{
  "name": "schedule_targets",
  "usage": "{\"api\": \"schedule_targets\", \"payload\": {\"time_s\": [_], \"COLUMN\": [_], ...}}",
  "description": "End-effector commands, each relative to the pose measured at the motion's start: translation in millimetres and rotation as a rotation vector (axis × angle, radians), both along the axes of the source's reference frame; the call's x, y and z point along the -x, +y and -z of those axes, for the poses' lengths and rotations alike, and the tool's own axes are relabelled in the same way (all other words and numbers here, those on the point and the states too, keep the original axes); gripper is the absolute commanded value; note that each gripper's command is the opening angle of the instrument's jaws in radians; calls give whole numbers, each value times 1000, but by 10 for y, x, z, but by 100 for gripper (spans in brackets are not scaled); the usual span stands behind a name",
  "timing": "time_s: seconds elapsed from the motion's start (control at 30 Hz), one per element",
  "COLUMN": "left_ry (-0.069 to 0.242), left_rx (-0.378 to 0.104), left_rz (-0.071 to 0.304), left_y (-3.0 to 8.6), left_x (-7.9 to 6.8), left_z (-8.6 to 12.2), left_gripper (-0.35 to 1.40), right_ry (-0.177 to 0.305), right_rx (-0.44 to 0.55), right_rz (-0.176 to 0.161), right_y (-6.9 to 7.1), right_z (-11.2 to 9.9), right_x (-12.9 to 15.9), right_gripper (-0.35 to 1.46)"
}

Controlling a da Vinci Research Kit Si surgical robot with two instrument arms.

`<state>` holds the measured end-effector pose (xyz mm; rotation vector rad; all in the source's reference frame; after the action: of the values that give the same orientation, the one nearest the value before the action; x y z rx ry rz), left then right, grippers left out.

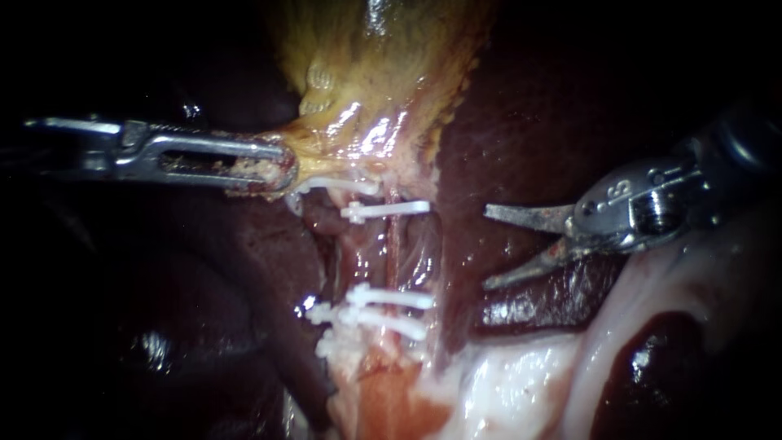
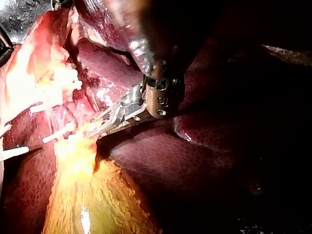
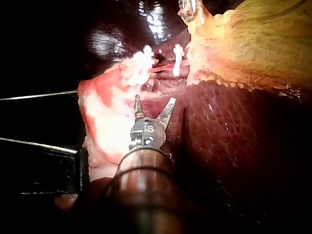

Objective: Go to the cutting position right tube

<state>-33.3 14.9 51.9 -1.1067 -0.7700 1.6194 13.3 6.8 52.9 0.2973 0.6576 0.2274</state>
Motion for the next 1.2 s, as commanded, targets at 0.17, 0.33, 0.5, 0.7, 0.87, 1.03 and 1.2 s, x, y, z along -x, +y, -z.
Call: {"api": "schedule_targets", "payload": {"time_s": [0.17, 0.33, 0.5, 0.7, 0.87, 1.03, 1.2], "left_ry": [-5, -12, -26, -33, -33, -32, -31], "left_rx": [-7, -19, -18, -7, -7, -7, -7], "left_rz": [-4, 4, 37, 43, 43, 45, 46], "left_y": [4, 15, 25, 25, 26, 27, 28], "left_x": [-10, -31, -50, -54, -53, -51, -49], "left_z": [13, 48, 82, 91, 89, 88, 87], "left_gripper": [-35, -35, -35, -35, -35, -35, -35], "right_ry": [1, 0, 0, 4, 62, 85, 102], "right_rx": [0, 0, 0, -7, -33, -72, -109], "right_rz": [0, 0, -1, 1, -21, -37, -42], "right_y": [0, 0, 0, 0, 1, 1, 2], "right_z": [-1, -1, -1, -1, -1, -6, -17], "right_x": [-1, -2, -3, -8, -19, -35, -56], "right_gripper": [143, 143, 143, 143, 143, 143, 142]}}
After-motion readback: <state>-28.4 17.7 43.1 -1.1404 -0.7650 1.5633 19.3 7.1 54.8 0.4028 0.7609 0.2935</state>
